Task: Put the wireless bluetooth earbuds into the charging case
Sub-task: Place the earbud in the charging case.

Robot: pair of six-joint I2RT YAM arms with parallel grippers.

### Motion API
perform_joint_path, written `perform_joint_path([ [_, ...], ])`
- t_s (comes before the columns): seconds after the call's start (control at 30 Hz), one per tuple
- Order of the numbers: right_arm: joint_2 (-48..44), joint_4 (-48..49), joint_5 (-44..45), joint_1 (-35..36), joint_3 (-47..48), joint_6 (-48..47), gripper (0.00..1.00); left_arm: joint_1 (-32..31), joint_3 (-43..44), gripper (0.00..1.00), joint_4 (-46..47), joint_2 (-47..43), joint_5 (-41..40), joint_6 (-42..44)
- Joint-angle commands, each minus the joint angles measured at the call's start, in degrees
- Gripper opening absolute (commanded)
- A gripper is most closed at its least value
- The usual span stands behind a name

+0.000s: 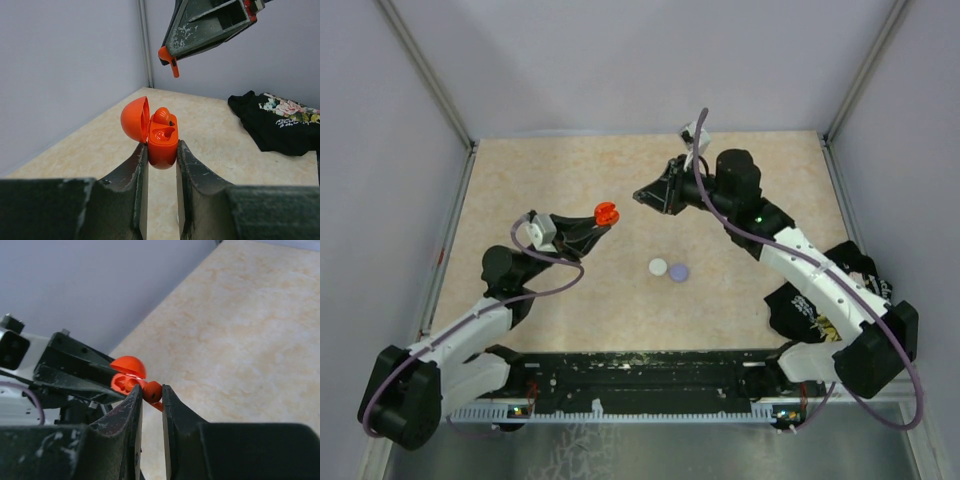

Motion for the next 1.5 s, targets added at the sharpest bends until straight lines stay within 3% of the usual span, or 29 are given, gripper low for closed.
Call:
perform_joint_path([
  [0.0, -2.5, 11.2, -4.5, 3.7, 0.9, 4.0, 0.03, 0.2, 3.0, 0.03, 5.9, 1.2, 2.7, -0.3],
  [0.4, -0.6, 19.1, -6.8, 11.1, 0.5, 2.8, 0.03, 0.2, 4.2, 0.03, 6.8, 1.5, 3.5, -0.1],
  [1.47, 1.4, 21.6, -2.9, 12.3, -1.9, 4.1, 0.0, 0.2, 4.0, 0.03, 11.7, 0.0, 5.8, -4.9],
])
